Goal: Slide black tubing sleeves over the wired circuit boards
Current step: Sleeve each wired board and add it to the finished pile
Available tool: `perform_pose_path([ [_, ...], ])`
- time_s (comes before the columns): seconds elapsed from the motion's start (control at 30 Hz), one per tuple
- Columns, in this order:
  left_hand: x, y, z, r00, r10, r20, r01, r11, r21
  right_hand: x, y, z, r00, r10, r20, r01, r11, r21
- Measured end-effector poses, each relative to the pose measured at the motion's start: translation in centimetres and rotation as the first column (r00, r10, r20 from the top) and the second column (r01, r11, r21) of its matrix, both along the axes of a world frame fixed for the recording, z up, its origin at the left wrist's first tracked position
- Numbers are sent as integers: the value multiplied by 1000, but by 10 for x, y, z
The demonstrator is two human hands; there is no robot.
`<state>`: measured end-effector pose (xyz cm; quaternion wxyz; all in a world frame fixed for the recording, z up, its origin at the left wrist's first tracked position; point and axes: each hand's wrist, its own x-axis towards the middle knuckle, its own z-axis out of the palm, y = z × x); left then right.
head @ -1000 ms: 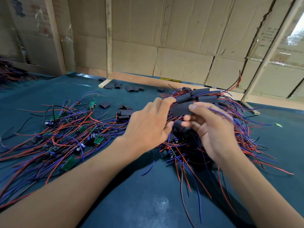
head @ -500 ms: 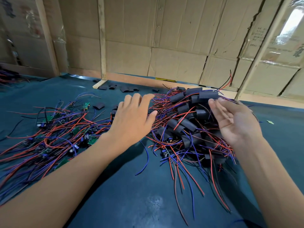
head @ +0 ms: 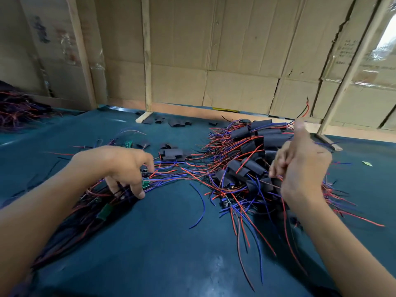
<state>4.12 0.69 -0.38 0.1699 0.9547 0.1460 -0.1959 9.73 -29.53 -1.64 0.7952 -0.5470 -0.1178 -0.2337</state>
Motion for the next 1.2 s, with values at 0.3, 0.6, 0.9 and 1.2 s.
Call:
perform_pose_path([
  [0.3,12,5,20,991,-65,113,53,993,109,-11,15,-36,840,39,542,408,612,-677],
  [0.6,18,-13,64,849,-58,526,46,998,37,-14,22,-38,834,95,543,350,670,-655],
  [0.9,42,-67,77,725,379,575,438,391,-809,-15,21,-35,945,153,289,-6,892,-451],
  [1.2,63,-96,-16,824,564,-42,275,-464,-842,-14,30,-41,959,-103,263,208,889,-408],
])
